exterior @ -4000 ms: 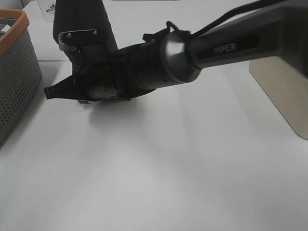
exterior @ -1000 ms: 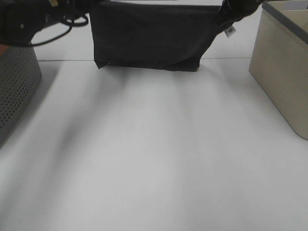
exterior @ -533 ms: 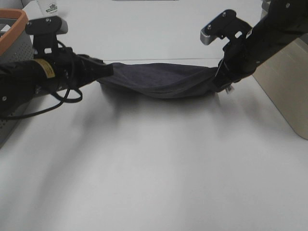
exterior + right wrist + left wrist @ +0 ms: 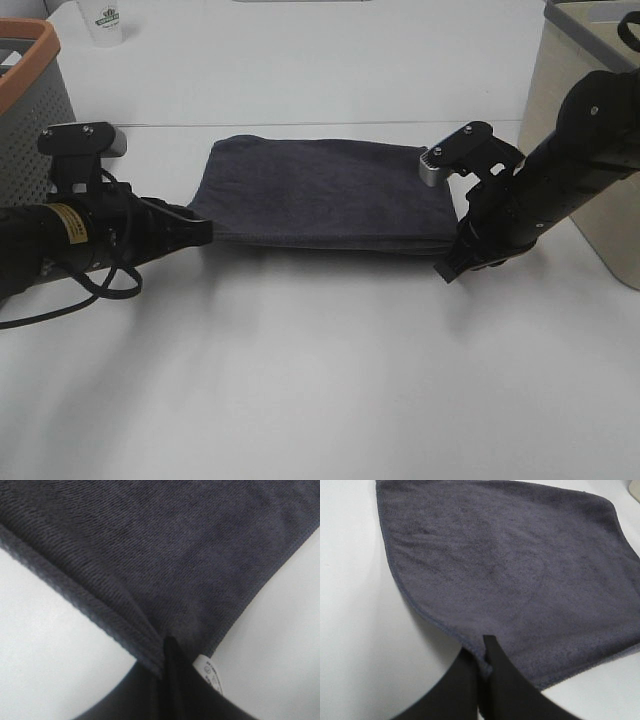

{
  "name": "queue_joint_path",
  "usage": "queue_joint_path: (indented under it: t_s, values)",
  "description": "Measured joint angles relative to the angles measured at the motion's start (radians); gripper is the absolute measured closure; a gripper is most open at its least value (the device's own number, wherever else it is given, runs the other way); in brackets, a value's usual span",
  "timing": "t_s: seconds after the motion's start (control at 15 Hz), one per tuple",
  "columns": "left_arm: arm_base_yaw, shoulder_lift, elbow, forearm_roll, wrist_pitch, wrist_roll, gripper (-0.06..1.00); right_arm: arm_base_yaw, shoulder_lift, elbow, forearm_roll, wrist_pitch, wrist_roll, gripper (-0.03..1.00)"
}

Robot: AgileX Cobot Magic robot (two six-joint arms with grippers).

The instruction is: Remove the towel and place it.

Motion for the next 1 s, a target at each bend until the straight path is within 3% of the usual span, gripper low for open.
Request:
queue_joint_path:
  t_s: [0.27,0.33,0.4,0.47,0.6,0.67,0.8,1.0]
  values:
    - [0.000,0.017,0.002,0.005,-0.008,0.000,0.94,0.000,0.059,0.003,0.055,-0.037,-0.085,0.95]
    - [0.000,0.031,0.002,0.010,-0.007,-0.001,0.92,0.000,0.067,0.003,0.055,-0.037,-0.099,0.95]
    - [0.000,0.039,0.002,0.012,-0.006,-0.005,0.82,0.000,0.066,0.003,0.055,-0.030,-0.103,0.92]
    - [0.000,0.040,0.002,0.012,-0.004,-0.011,0.67,0.000,0.066,0.003,0.055,-0.019,-0.120,0.80]
    - [0.000,0.040,0.002,0.014,-0.004,-0.037,0.33,-0.001,0.065,0.003,0.055,0.018,-0.127,0.46]
    - [0.000,0.039,0.002,0.022,-0.001,-0.055,0.21,-0.001,0.065,0.003,0.055,0.041,-0.127,0.34]
    - [0.000,0.029,0.002,0.066,0.048,-0.092,0.16,-0.001,0.038,0.004,0.047,0.096,-0.127,0.24]
    - [0.000,-0.024,0.004,0.110,0.148,-0.125,0.15,-0.001,-0.053,0.004,0.030,0.139,-0.125,0.22]
